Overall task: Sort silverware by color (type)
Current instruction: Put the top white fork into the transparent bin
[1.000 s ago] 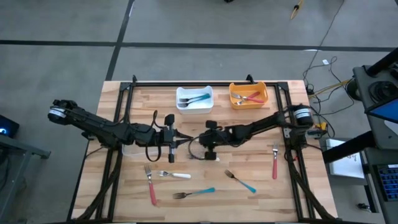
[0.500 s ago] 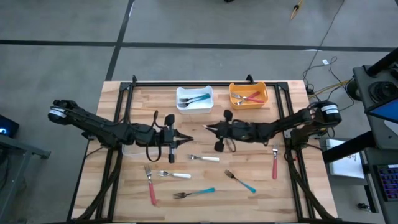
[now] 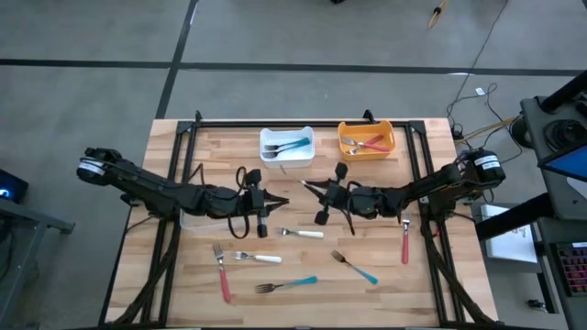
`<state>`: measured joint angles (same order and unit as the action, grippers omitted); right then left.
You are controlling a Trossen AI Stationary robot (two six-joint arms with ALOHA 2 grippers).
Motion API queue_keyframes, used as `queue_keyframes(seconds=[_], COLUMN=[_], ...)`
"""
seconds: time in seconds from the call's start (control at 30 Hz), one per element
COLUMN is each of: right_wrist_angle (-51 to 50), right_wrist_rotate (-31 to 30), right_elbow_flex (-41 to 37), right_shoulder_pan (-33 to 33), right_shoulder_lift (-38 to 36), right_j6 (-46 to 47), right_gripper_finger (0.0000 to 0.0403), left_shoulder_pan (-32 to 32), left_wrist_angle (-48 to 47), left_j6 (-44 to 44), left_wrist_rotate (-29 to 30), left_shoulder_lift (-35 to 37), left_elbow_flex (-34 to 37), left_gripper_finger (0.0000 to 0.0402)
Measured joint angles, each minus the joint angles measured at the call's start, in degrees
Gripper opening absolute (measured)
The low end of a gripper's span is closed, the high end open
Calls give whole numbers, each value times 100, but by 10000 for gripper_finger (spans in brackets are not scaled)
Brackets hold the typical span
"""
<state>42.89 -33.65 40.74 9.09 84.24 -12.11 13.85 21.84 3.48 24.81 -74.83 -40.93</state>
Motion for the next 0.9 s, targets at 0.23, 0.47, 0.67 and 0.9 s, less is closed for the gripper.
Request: queue_keyframes(seconds=[0.23, 0.47, 0.67, 0.9], right_wrist_angle=[9, 409, 1294, 1453], right_wrist_rotate=[43, 949, 2076, 2211], right_elbow_flex=[149, 174, 167, 165], right_shoulder_pan=[150, 218, 218, 215], right_shoulder_lift=[-201, -260, -249, -183], right_j6=[-141, 74, 196, 100], right_gripper_finger=[16, 14, 9, 8], left_shoulder_pan=[-103, -153, -153, -153], left_wrist_angle=[4, 370, 1102, 2438], left_j6=[-223, -256, -11, 171], left_wrist_rotate=[12, 19, -742, -1125], left_shoulder_lift=[0, 9, -20, -467], left_elbow_flex=[14, 24, 24, 24], left_gripper_finger=[38, 100, 130, 133])
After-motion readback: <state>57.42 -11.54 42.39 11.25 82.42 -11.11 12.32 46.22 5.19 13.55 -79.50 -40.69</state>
